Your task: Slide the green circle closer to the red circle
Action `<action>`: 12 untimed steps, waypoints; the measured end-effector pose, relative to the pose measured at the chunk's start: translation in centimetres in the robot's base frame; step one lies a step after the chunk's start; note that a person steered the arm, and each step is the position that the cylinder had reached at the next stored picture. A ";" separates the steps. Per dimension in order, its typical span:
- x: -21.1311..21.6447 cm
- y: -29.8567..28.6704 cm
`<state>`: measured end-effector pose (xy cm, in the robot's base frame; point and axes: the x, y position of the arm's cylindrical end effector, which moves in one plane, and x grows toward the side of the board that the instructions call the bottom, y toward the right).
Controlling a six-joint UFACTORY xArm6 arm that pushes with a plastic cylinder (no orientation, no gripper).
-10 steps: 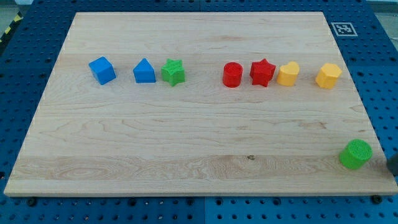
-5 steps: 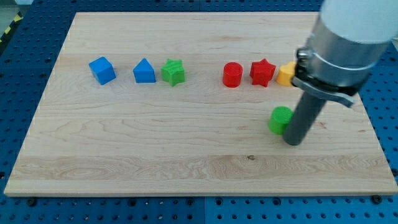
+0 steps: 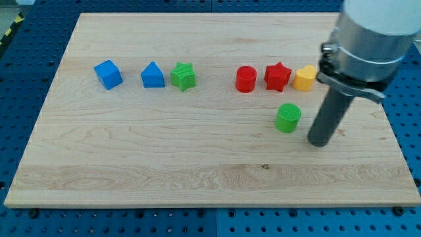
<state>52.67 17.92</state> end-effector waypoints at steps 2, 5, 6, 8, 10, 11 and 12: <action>-1.7 0.2; -4.3 -8.2; -4.3 -11.8; -0.6 -13.1; -0.8 -19.1; -1.2 -18.0; -1.3 -16.6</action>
<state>51.34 1.30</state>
